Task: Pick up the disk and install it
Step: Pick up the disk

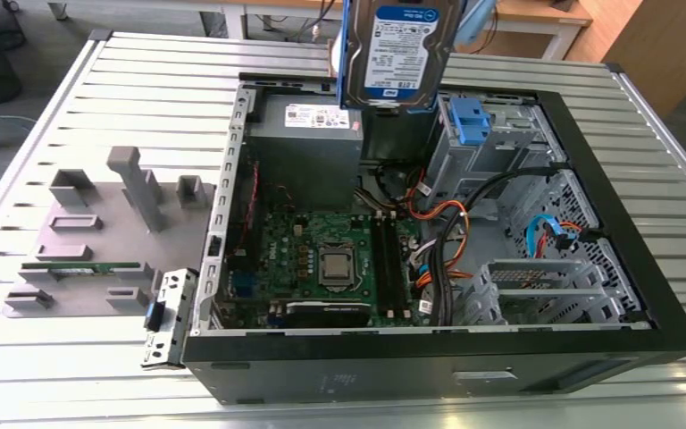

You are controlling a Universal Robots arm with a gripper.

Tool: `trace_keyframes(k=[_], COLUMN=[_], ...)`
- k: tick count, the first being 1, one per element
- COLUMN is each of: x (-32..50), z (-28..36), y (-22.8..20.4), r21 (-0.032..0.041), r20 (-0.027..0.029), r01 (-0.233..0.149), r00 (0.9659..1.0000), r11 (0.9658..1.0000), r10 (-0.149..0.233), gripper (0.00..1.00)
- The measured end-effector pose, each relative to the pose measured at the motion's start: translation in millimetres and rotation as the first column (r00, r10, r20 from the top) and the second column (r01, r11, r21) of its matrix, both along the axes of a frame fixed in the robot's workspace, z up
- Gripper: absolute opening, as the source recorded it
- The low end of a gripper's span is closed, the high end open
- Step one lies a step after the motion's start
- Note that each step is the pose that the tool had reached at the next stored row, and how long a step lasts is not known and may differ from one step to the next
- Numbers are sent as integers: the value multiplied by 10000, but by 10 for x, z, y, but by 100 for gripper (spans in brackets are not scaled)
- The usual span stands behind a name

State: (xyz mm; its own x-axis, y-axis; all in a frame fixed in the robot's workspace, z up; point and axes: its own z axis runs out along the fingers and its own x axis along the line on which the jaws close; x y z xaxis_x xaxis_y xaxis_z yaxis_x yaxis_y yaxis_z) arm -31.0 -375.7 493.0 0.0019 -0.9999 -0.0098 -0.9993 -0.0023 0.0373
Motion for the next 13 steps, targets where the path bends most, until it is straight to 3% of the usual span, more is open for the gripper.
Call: trace_keyframes(k=[13], x=[0], z=[-16], y=[-101], r21=[-1], r20=[0], r01=[0], r00=[10000], r11=[10000], r10=[0], gripper=[35])
